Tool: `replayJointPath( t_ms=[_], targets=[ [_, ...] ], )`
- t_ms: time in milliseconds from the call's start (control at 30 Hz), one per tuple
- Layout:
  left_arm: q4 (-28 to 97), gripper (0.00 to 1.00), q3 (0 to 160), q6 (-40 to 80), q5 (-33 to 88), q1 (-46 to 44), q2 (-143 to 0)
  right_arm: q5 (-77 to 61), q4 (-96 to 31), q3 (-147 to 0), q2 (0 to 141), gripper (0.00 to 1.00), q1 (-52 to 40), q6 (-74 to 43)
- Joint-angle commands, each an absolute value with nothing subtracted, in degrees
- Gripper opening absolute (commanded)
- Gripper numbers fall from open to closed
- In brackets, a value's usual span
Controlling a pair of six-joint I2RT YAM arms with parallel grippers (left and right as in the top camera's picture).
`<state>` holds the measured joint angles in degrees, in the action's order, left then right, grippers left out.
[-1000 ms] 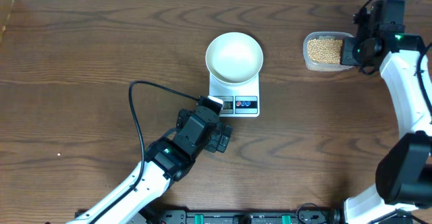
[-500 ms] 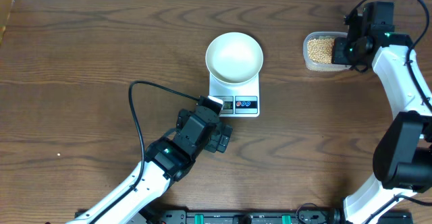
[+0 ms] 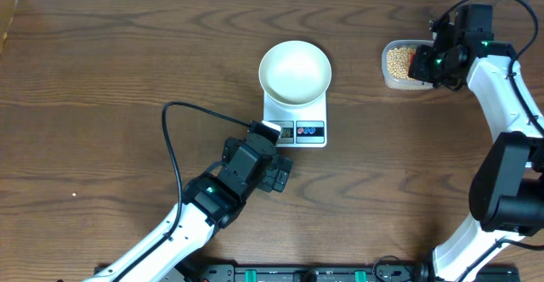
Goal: Scoop item into bowl and weigh 50g on scale
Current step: 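Lower the red scoop into the soybean tub with the right gripper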
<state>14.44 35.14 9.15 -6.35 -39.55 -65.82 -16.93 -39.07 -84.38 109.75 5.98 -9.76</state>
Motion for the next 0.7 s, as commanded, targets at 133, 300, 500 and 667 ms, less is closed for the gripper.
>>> replayJointPath(
  t_ms=[133, 300, 500, 667],
  targets=[
    [14.48, 0.98, 34.72, 8.86, -6.48, -39.68, -65.47, -29.71, -37.65, -84.95, 110.59, 0.01, 9.56, -11.31],
    [14.48, 0.98, 34.72, 8.84, -6.48, -39.68, -65.47, -34.79, -37.39, -84.95, 110.59, 0.01, 12.62, -10.22],
    [14.48, 0.98, 34.72, 8.84, -6.48, -39.68, -65.47, -40.60, -37.47, -84.95, 110.59, 0.01, 16.12, -8.91],
    [14.48, 0.98, 34.72, 8.84, -6.48, -39.68, -65.47, -42.19, -37.71, -84.95, 110.59, 0.01, 18.11, -8.93]
  ],
)
